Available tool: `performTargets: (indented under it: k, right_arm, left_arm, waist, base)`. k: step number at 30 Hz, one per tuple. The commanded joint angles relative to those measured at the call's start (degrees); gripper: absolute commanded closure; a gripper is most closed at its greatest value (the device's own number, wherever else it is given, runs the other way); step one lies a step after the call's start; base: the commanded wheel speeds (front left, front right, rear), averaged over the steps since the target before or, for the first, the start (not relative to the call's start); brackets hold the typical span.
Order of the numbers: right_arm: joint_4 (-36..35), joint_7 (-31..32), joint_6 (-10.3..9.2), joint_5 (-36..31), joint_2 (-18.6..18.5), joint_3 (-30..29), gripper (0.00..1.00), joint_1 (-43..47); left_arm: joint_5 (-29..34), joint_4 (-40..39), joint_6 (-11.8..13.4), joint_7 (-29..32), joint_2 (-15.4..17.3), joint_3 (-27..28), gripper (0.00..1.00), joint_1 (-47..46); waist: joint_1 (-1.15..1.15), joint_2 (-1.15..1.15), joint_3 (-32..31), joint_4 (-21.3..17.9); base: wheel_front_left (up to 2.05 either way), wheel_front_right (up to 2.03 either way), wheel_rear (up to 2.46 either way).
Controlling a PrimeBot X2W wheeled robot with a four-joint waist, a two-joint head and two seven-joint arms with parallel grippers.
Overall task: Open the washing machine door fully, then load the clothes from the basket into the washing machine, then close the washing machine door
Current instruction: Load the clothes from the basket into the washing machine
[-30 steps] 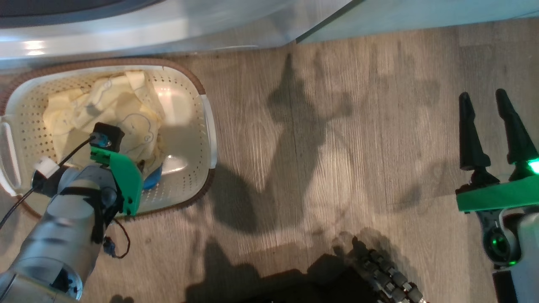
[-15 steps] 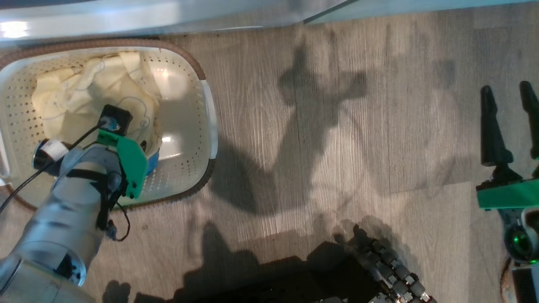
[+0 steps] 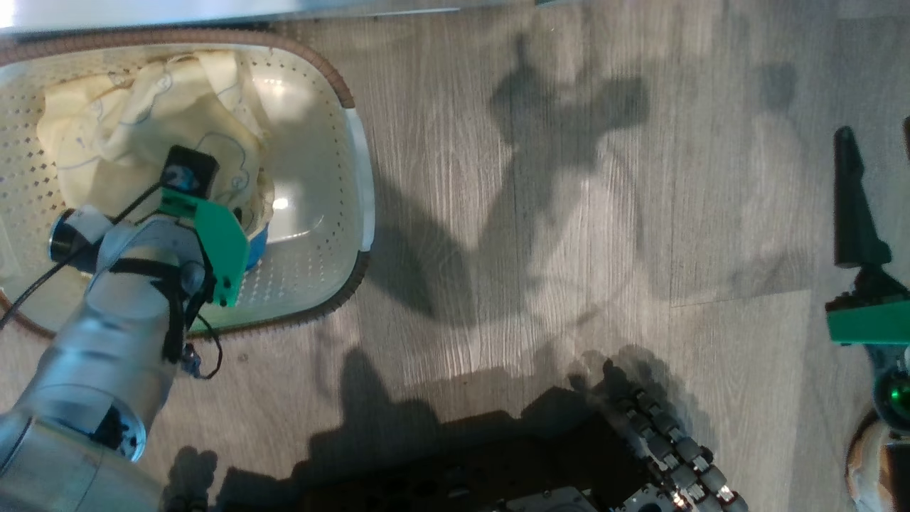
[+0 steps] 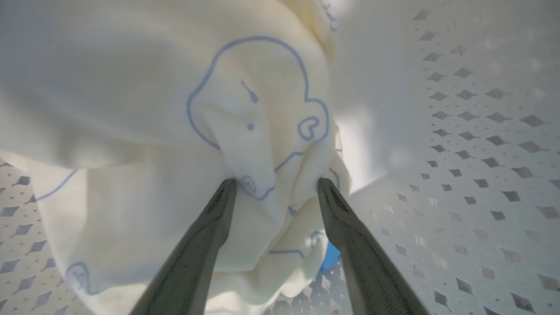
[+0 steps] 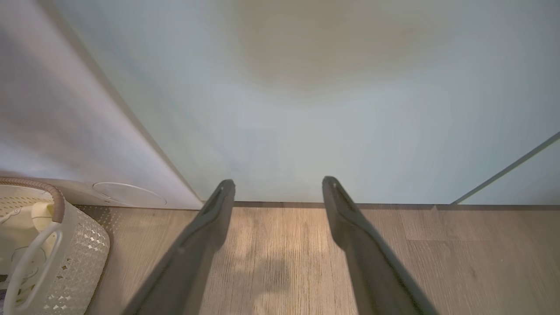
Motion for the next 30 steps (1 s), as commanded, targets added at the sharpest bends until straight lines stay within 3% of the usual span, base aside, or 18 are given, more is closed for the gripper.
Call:
performTargets:
  k: [1,4,5,6,7,8,18,30]
  right_arm:
    - [-1.6,-0.4,0.25,-0.3,-2.0,0.0,0.00,1.2]
    - [-1.8,-0.4,0.25,-0.3,-2.3,-0.4,0.00,1.2]
    - [-1.8,-0.4,0.25,-0.3,-2.4,-0.4,0.00,1.2]
    - [-1.9,-0.4,0.25,-0.4,-2.5,-0.4,0.00,1.1]
    - [-1.9,-0.4,0.25,-0.5,-2.5,-0.4,0.00,1.1]
    - [-1.9,-0.4,0.25,-0.5,-2.5,-0.3,0.00,1.0]
    - [-0.6,-0.4,0.25,-0.6,-2.2,0.5,0.00,0.9]
    - [2.8,-0.4,0.25,0.5,-1.3,2.8,0.00,2.7]
  left_arm:
    - [-0.5,-0.1,0.8,0.3,2.2,1.6,0.00,0.2]
    - [-1.4,-0.1,1.8,0.8,2.4,2.3,0.00,-0.2]
    - [-1.7,-0.1,2.1,0.7,2.4,2.5,0.06,-0.3]
    - [-1.8,-0.1,2.2,0.5,2.3,2.5,0.27,-0.3]
    - [-1.9,-0.1,2.1,0.3,2.3,2.5,0.80,-0.3]
    - [-2.0,-0.1,1.9,0.1,2.3,2.5,1.00,-0.3]
    - [-4.5,-0.1,-1.0,-3.0,1.4,3.3,1.00,2.4]
    - [-8.0,-0.4,-4.3,-11.1,-0.7,4.7,1.00,9.6]
  waist:
    - [0.00,0.00,0.8,0.3]
    - [0.00,0.00,1.3,0.6]
    - [0.00,0.00,1.4,0.7]
    - [0.00,0.00,1.4,0.8]
    - [0.00,0.00,1.3,0.9]
    - [0.00,0.00,1.3,0.9]
    - [0.00,0.00,-2.8,1.4]
    - [0.00,0.00,-16.2,3.9]
  base:
    - [0.00,0.00,0.00]
    - [0.00,0.00,0.00]
    - [0.00,0.00,0.00]
    - [0.00,0.00,0.00]
    - [0.00,0.00,0.00]
    - [0.00,0.00,0.00]
    - [0.00,0.00,0.00]
    - [0.00,0.00,0.00]
